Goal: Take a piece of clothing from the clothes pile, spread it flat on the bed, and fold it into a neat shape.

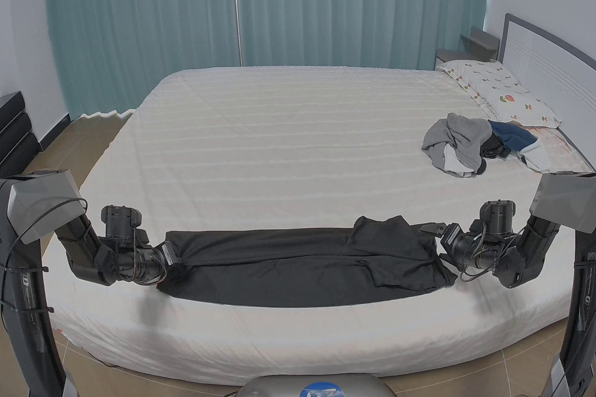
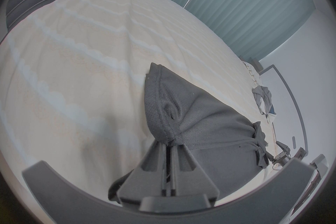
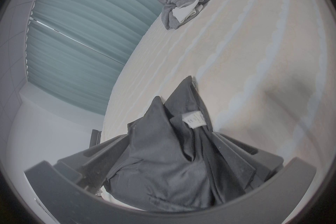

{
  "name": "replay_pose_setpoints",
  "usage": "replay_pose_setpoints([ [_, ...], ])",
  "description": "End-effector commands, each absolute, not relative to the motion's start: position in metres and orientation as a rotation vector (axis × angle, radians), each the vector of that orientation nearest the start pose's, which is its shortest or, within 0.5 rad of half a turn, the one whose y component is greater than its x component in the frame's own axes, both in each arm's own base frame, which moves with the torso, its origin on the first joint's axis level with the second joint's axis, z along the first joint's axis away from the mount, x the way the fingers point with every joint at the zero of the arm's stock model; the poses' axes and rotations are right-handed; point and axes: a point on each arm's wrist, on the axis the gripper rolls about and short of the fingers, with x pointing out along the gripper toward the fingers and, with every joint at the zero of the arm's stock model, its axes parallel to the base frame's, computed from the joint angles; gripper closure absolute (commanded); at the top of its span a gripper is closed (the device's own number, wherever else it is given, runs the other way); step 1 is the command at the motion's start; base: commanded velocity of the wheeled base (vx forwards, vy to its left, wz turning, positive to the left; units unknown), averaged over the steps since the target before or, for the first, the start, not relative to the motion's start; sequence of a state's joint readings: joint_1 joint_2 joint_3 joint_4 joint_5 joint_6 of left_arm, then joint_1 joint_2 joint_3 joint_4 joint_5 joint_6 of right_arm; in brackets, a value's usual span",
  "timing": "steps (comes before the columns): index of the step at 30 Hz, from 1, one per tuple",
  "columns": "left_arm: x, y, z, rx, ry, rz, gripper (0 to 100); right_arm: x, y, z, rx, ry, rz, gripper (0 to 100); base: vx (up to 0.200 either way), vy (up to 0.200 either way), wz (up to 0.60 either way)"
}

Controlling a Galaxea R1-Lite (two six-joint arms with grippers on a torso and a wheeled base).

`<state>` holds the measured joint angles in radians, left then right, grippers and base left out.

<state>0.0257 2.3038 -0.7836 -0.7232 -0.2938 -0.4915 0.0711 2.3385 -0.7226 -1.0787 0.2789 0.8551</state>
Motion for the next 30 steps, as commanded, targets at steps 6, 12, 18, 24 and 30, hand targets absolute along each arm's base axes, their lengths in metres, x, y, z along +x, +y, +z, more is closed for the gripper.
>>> replay_pose_setpoints([
  [6,0.358,0.002,-0.018,-0.589,0.827,-0.060,100,0.362,0.032,-0.009,0.883,0.638,0.097,0,0.000,0.000,0.00],
  [12,0.368,0.000,-0.012,-0.657,0.799,-0.043,100,0.363,0.032,-0.009,0.886,0.636,0.097,0,0.000,0.000,0.00],
  [18,0.373,-0.008,-0.001,-0.722,0.770,-0.038,100,0.364,0.032,-0.009,0.886,0.634,0.098,0,0.000,0.000,0.00],
  [24,0.371,-0.017,0.005,-0.720,0.769,-0.060,100,0.364,0.032,-0.009,0.888,0.634,0.098,0,0.000,0.000,0.00],
  [30,0.371,-0.028,0.027,-0.771,0.726,-0.071,100,0.364,0.031,-0.009,0.887,0.633,0.097,0,0.000,-0.133,0.00],
])
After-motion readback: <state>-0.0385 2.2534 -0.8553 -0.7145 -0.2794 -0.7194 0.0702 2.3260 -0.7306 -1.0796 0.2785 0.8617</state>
